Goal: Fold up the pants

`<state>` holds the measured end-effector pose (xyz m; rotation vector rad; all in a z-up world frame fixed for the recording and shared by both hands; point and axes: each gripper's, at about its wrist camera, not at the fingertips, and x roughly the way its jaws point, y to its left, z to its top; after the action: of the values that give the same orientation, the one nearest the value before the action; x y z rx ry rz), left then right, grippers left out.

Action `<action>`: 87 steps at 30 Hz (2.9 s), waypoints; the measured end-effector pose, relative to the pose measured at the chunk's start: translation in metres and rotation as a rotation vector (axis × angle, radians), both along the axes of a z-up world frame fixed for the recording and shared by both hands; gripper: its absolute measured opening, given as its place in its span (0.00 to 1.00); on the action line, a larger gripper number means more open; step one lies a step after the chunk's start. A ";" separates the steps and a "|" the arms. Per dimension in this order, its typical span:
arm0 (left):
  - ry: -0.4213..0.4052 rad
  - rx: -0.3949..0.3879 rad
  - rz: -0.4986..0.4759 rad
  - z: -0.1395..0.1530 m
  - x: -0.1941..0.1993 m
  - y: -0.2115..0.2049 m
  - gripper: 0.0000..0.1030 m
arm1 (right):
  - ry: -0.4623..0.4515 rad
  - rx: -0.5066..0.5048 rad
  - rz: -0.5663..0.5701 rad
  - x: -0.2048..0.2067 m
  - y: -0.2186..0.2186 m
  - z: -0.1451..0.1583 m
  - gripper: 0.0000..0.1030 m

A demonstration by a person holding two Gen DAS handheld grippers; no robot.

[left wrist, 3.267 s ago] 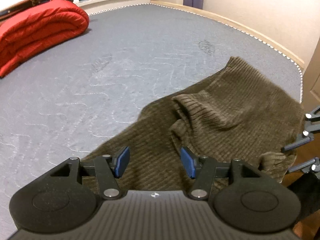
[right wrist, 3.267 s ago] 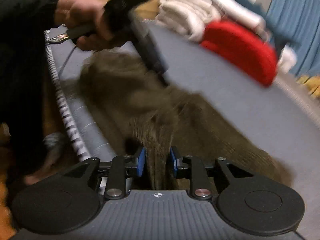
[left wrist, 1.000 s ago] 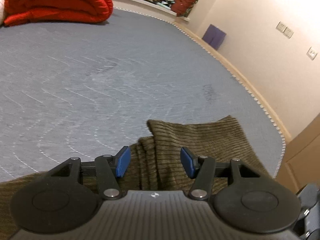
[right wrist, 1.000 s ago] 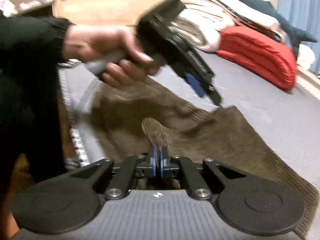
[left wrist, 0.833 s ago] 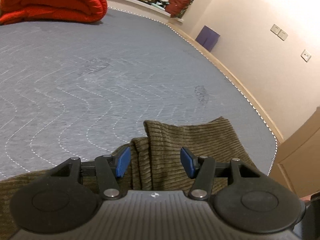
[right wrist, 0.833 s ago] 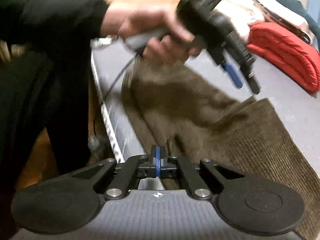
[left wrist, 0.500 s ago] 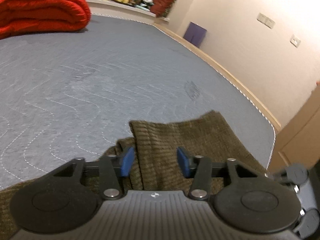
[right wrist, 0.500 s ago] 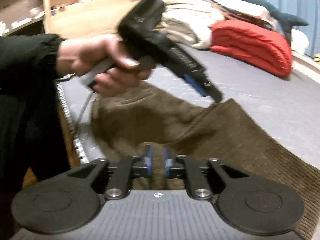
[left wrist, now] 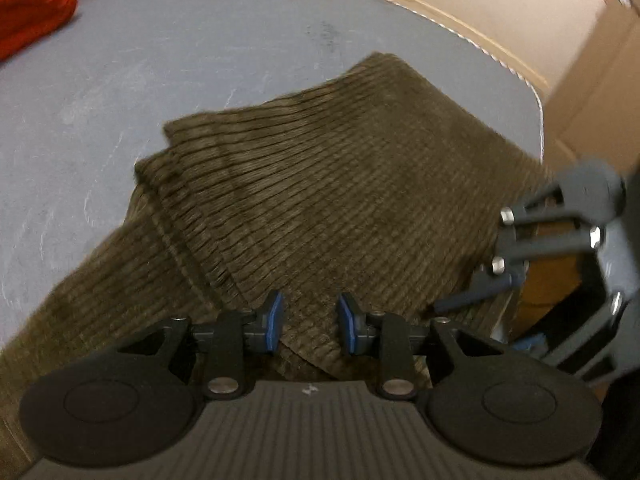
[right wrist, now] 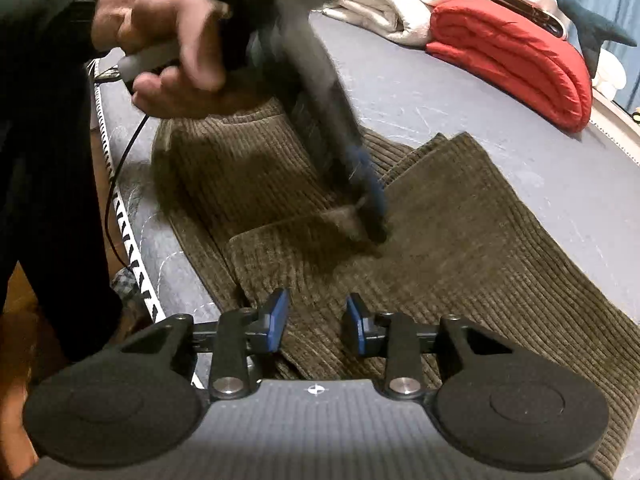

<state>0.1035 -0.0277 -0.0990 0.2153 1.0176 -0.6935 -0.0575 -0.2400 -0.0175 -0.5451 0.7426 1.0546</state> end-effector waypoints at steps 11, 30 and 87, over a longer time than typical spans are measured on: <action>0.002 -0.001 -0.002 0.000 0.001 -0.003 0.41 | -0.017 -0.013 -0.001 -0.001 -0.001 0.000 0.37; -0.253 -0.159 0.199 0.046 0.011 0.008 0.21 | -0.055 -0.003 -0.025 0.002 -0.003 0.006 0.48; -0.241 0.040 0.017 0.034 -0.052 -0.017 0.50 | 0.358 0.190 -1.115 0.083 -0.201 -0.029 0.71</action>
<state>0.0514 -0.0444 -0.0647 0.3173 0.8020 -0.6161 0.0260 -0.4410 -0.0469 0.2565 1.0530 0.1550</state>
